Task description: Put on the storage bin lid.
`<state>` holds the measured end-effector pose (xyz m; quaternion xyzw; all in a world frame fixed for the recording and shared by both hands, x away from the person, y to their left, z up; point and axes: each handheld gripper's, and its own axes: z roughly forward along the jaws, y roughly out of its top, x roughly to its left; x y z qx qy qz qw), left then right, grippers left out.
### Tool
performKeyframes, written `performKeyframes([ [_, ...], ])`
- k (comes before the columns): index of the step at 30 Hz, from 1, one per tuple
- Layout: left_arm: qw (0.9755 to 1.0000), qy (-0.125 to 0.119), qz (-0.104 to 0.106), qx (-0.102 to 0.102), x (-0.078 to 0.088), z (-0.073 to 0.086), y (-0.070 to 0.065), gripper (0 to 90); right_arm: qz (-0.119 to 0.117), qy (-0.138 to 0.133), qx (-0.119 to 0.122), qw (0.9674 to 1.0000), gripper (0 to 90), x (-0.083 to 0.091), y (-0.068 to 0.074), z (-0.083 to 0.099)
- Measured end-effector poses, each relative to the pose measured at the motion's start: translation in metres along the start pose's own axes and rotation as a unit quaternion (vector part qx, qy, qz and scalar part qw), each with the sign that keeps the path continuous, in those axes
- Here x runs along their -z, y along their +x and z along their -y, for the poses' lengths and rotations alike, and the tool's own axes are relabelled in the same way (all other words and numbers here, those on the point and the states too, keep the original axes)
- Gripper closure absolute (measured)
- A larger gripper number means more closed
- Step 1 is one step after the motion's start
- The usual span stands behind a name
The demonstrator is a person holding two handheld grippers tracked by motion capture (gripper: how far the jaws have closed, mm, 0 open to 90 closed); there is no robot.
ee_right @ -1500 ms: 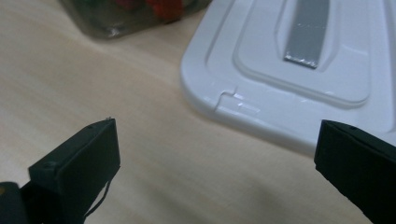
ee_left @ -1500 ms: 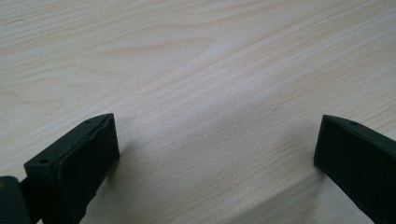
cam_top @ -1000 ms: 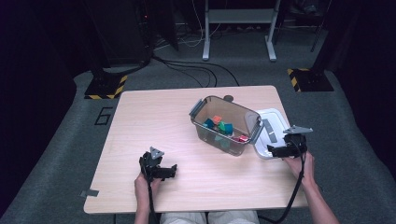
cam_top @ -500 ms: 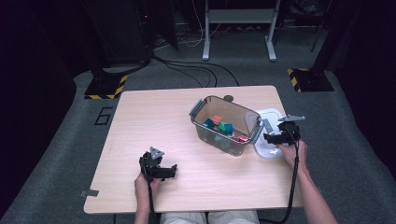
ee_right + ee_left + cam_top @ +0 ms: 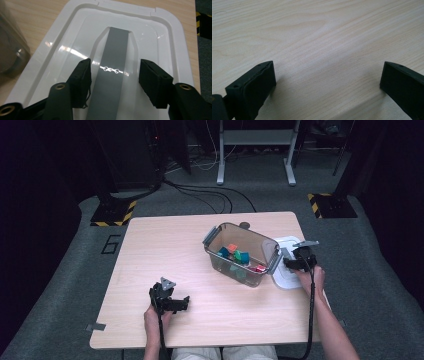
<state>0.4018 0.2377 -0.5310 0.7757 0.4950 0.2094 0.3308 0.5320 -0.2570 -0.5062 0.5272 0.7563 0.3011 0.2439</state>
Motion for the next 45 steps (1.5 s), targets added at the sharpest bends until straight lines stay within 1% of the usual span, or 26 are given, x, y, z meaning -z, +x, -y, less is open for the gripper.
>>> performKeyframes([
  [1, 1.0000, 0.000, 0.000, 0.000, 0.000, 0.000, 0.000, 0.0, 0.003, 0.001, -0.002, 1.0000, 46.1, 0.000, 0.000, 0.000],
  [3, 1.0000, 0.000, 0.000, 0.000, 0.000, 0.000, 0.000, 0.0, 0.007, -0.005, 0.002, 1.0000, 50.7, 0.000, 0.000, 0.000],
  [4, 1.0000, 0.000, 0.000, 0.000, 0.000, 0.000, 0.000, 0.0, 0.007, -0.003, 0.004, 1.0000, 53.0, 0.000, 0.000, 0.000],
  [5, 1.0000, 0.000, 0.000, 0.000, 0.000, 0.000, 0.000, 0.0, 0.001, 0.000, 0.002, 1.0000, 58.0, 0.000, 0.001, 0.000],
  [6, 1.0000, 0.000, 0.000, 0.000, 0.000, 0.000, 0.000, 0.0, 0.000, -0.002, 0.005, 1.0000, 59.9, 0.000, 0.001, 0.000],
  [7, 1.0000, 0.000, 0.000, 0.000, 0.000, 0.000, 0.000, 0.0, -0.003, -0.003, 0.000, 1.0000, 62.1, 0.000, 0.002, 0.000],
  [11, 1.0000, 0.000, 0.000, 0.000, 0.000, 0.000, 0.000, 0.0, -0.006, -0.004, -0.015, 0.9999, 63.9, 0.000, 0.001, 0.001],
  [12, 1.0000, 0.000, 0.000, 0.000, 0.000, 0.000, 0.000, 0.0, 0.002, -0.001, -0.018, 0.9998, 65.1, 0.001, 0.001, 0.001],
  [13, 1.0000, 0.000, 0.000, 0.000, 0.000, 0.000, 0.000, 0.0, 0.011, -0.006, -0.016, 0.9998, 66.4, 0.001, 0.001, 0.001],
  [15, 1.0000, 0.000, 0.000, 0.000, 0.000, 0.000, 0.000, 0.0, 0.011, -0.003, -0.021, 0.9997, 66.9, 0.002, -0.001, 0.001],
  [18, 1.0000, 0.000, 0.000, 0.000, 0.000, 0.000, 0.000, 0.0, 0.013, -0.007, -0.019, 0.9997, 66.9, 0.003, -0.002, 0.002],
  [20, 1.0000, 0.000, 0.000, 0.000, 0.000, 0.000, 0.000, 0.0, 0.009, -0.006, -0.024, 0.9996, 67.0, 0.004, -0.004, 0.002],
  [22, 1.0000, 0.000, 0.000, 0.000, 0.000, 0.000, 0.000, 0.0, 0.006, -0.016, -0.018, 0.9997, 67.0, 0.006, -0.006, 0.002],
  [25, 1.0000, 0.000, 0.000, 0.000, 0.000, 0.000, 0.000, 0.0, 0.005, -0.019, -0.016, 0.9997, 67.0, 0.009, -0.007, 0.000],
  [27, 1.0000, 0.000, 0.000, 0.000, 0.000, 0.000, 0.000, 0.0, 0.009, -0.015, -0.019, 0.9997, 67.0, 0.013, -0.008, -0.001],
  [29, 1.0000, 0.000, 0.000, 0.000, 0.000, 0.000, 0.000, 0.0, 0.008, -0.014, -0.025, 0.9996, 67.0, 0.016, -0.010, -0.003],
  [31, 1.0000, 0.000, 0.000, 0.000, 0.000, 0.000, 0.000, 0.0, 0.009, -0.016, -0.023, 0.9996, 67.0, 0.020, -0.013, -0.005],
  [32, 1.0000, 0.000, 0.000, 0.000, 0.000, 0.000, 0.000, 0.0, 0.011, -0.016, -0.017, 0.9996, 67.0, 0.022, -0.014, -0.006],
  [34, 1.0000, -0.001, -0.002, 0.000, 0.000, 0.000, 0.000, 0.0, 0.012, -0.014, -0.021, 0.9996, 67.0, 0.026, -0.014, -0.009],
  [35, 1.0000, -0.001, -0.002, 0.000, 0.000, 0.000, 0.000, 0.0, 0.010, -0.017, -0.017, 0.9997, 67.0, 0.027, -0.015, -0.009],
  [38, 1.0000, -0.001, -0.002, 0.000, 0.000, 0.000, 0.000, 0.0, 0.015, -0.020, -0.010, 0.9996, 67.0, 0.032, -0.016, -0.011],
  [40, 1.0000, -0.001, -0.002, 0.000, 0.000, 0.000, 0.000, 0.0, 0.015, -0.019, -0.010, 0.9997, 67.0, 0.034, -0.016, -0.011],
  [41, 1.0000, -0.001, -0.002, 0.000, 0.000, 0.000, 0.000, 0.0, 0.015, -0.021, -0.006, 0.9997, 67.0, 0.035, -0.017, -0.011],
  [45, 1.0000, -0.001, -0.002, 0.000, 0.000, 0.000, 0.000, 0.0, 0.014, -0.025, -0.009, 0.9996, 67.0, 0.040, -0.021, -0.015],
])
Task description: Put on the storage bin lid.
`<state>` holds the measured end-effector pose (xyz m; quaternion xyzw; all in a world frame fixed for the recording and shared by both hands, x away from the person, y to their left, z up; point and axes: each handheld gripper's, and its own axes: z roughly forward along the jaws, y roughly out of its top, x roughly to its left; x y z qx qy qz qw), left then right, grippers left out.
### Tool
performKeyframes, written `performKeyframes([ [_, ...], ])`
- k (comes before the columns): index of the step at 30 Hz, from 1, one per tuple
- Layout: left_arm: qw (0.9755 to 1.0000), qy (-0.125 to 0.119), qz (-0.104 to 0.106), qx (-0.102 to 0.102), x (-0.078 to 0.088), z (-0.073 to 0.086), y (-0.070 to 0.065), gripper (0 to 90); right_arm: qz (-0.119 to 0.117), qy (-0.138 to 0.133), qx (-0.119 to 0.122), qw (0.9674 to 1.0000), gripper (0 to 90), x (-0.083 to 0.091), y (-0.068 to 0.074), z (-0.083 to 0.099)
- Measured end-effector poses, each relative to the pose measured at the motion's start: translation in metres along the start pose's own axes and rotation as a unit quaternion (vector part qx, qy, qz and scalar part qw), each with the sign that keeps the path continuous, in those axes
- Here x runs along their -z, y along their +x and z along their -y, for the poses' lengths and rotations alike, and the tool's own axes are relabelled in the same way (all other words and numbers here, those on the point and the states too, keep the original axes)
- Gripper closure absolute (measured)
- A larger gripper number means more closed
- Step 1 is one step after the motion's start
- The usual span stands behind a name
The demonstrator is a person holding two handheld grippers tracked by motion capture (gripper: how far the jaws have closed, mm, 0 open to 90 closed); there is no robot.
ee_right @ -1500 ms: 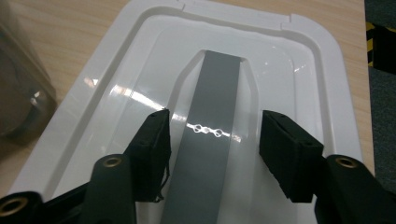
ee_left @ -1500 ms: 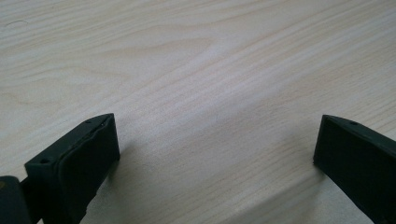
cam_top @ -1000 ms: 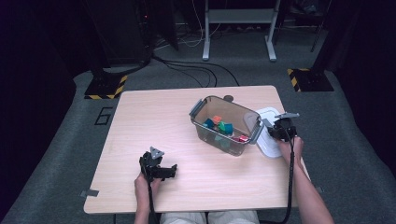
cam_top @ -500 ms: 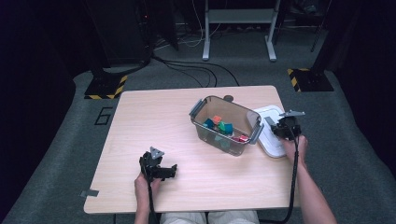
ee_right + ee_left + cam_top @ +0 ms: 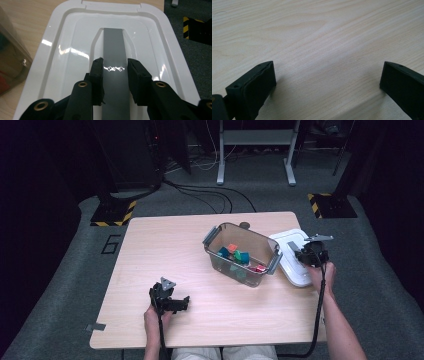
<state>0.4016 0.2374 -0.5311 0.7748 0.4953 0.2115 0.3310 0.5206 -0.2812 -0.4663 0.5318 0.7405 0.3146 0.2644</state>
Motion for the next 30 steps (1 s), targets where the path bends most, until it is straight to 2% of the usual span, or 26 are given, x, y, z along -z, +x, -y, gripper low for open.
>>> performKeyframes([
  [16, 1.0000, 0.001, 0.001, 0.000, 0.000, 0.000, 0.000, 0.0, 0.013, -0.014, 0.008, 0.9998, 67.0, 0.027, -0.013, -0.024],
  [30, 1.0000, 0.001, 0.001, 0.000, 0.000, 0.000, 0.000, 0.0, 0.020, -0.024, 0.018, 0.9994, 67.0, 0.045, -0.019, -0.044],
])
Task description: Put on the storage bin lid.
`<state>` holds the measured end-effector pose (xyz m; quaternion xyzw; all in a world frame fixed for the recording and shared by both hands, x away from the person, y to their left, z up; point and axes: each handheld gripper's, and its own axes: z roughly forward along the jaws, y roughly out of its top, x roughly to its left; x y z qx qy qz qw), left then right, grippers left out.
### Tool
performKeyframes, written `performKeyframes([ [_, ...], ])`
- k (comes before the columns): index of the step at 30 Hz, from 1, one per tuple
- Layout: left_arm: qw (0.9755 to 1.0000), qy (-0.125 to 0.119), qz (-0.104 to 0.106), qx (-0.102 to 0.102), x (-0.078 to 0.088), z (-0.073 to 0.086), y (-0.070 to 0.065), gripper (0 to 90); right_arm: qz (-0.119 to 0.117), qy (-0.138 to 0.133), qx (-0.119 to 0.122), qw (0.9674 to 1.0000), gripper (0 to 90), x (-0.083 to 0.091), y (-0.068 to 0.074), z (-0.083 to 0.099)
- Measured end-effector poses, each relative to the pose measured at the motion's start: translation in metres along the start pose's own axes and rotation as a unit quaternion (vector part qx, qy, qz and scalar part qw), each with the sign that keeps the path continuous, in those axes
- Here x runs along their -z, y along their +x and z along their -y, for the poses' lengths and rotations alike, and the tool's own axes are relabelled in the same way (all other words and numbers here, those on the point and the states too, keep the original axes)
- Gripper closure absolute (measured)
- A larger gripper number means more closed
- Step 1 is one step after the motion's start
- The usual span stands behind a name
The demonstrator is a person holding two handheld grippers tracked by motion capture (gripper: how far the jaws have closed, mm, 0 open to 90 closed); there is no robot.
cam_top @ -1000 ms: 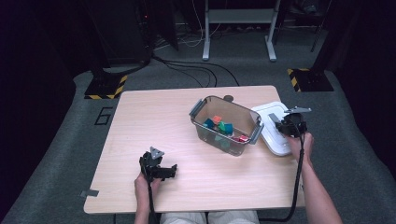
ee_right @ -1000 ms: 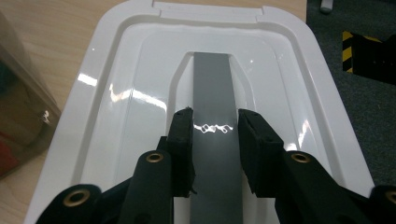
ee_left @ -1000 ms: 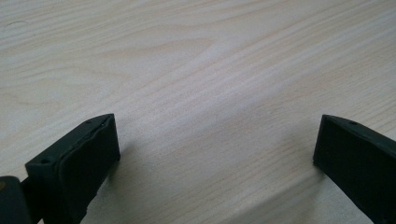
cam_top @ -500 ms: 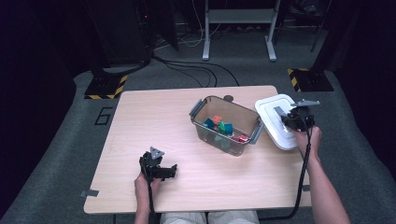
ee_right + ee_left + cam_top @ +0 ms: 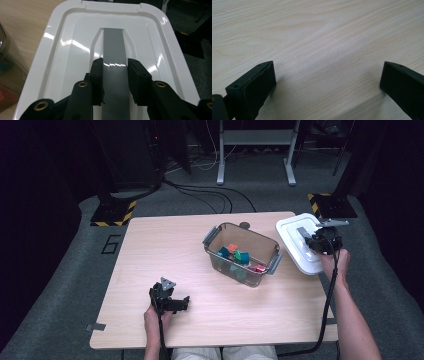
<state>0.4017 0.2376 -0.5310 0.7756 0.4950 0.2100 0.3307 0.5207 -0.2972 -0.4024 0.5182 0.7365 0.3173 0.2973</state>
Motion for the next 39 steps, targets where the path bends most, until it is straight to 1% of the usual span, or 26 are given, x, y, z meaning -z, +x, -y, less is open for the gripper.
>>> performKeyframes([
  [6, 1.0000, 0.000, 0.000, 0.000, 0.000, 0.000, 0.000, 0.0, 0.000, -0.009, 0.000, 1.0000, 67.0, 0.007, -0.001, -0.010],
  [9, 1.0000, 0.000, 0.000, 0.000, 0.000, 0.000, 0.000, 0.0, -0.005, -0.013, 0.001, 0.9999, 67.0, 0.012, -0.001, -0.015],
  [13, 1.0000, 0.000, 0.000, 0.000, 0.000, 0.000, 0.000, 0.0, -0.013, -0.020, 0.008, 0.9997, 67.0, 0.018, 0.001, -0.023],
  [14, 1.0000, 0.000, 0.000, 0.000, 0.000, 0.000, 0.000, 0.0, -0.015, -0.022, 0.006, 0.9996, 67.0, 0.019, 0.002, -0.024],
  [19, 1.0000, 0.000, 0.000, 0.000, 0.000, 0.000, 0.000, 0.1, -0.029, -0.029, 0.019, 0.9990, 67.0, 0.024, 0.007, -0.033],
  [25, 1.0000, -0.001, -0.001, 0.000, 0.000, 0.000, 0.000, 0.0, -0.052, -0.036, 0.029, 0.9976, 67.0, 0.029, 0.018, -0.043],
  [30, 1.0000, 0.000, 0.000, 0.000, 0.000, 0.000, 0.000, 0.0, -0.070, -0.040, 0.047, 0.9956, 66.9, 0.031, 0.031, -0.052],
  [39, 1.0000, 0.000, 0.000, 0.000, 0.000, 0.000, 0.000, 0.1, -0.102, -0.047, 0.074, 0.9909, 67.0, 0.032, 0.053, -0.064],
])
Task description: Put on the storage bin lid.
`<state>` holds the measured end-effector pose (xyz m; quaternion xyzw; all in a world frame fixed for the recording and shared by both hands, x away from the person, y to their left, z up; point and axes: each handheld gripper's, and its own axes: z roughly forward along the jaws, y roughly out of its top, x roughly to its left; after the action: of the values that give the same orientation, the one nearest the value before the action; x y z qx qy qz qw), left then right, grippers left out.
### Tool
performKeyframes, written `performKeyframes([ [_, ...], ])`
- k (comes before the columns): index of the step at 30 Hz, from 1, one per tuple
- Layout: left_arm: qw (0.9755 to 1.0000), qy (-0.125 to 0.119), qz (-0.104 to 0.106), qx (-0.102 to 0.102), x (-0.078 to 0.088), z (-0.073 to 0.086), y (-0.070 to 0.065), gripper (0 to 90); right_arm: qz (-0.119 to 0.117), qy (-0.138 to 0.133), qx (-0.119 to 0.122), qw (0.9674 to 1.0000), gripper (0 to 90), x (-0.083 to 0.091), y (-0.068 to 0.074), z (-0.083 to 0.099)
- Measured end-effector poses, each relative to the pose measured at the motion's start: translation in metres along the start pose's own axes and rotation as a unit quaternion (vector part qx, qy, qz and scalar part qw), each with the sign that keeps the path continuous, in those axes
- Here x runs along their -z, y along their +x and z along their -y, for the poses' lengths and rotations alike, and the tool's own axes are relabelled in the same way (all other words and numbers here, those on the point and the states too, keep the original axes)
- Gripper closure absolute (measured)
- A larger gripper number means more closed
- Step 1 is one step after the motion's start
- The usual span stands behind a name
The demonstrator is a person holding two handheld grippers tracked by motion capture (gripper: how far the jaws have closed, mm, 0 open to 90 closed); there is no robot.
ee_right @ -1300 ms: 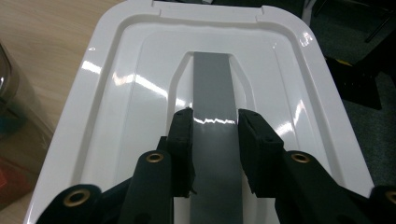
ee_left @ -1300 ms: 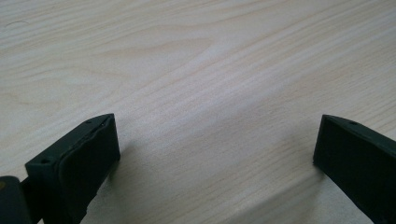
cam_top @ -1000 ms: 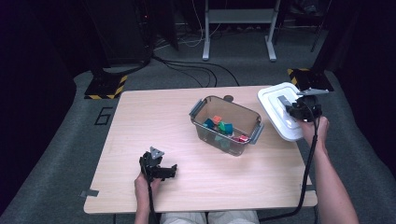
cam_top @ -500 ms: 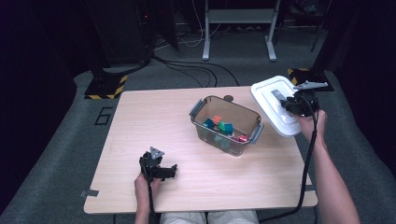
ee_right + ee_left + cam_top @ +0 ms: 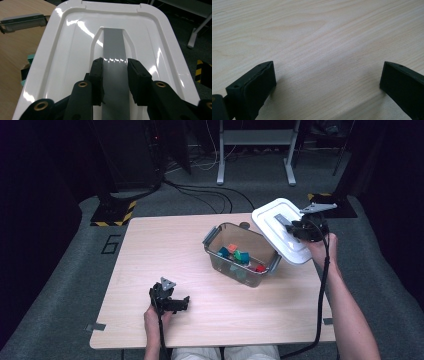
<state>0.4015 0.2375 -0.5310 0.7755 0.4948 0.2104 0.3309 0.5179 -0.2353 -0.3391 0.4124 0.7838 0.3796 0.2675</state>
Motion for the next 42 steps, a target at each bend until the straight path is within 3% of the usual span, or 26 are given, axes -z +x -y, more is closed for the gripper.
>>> performKeyframes([
  [13, 1.0000, 0.000, 0.000, -0.001, 0.000, 0.000, 0.000, 0.1, -0.047, -0.007, 0.029, 0.9984, 66.9, -0.004, 0.024, -0.016],
  [23, 1.0000, 0.000, 0.000, -0.002, 0.000, 0.000, 0.000, 0.4, -0.082, -0.002, 0.055, 0.9951, 66.9, -0.008, 0.044, -0.025],
  [32, 1.0000, 0.000, 0.001, -0.001, 0.000, 0.000, 0.000, 0.4, -0.126, 0.011, 0.087, 0.9882, 66.9, -0.023, 0.063, -0.029],
  [42, 1.0000, 0.001, 0.001, -0.002, 0.000, 0.000, 0.000, 0.5, -0.167, 0.036, 0.106, 0.9796, 66.9, -0.048, 0.080, -0.029],
])
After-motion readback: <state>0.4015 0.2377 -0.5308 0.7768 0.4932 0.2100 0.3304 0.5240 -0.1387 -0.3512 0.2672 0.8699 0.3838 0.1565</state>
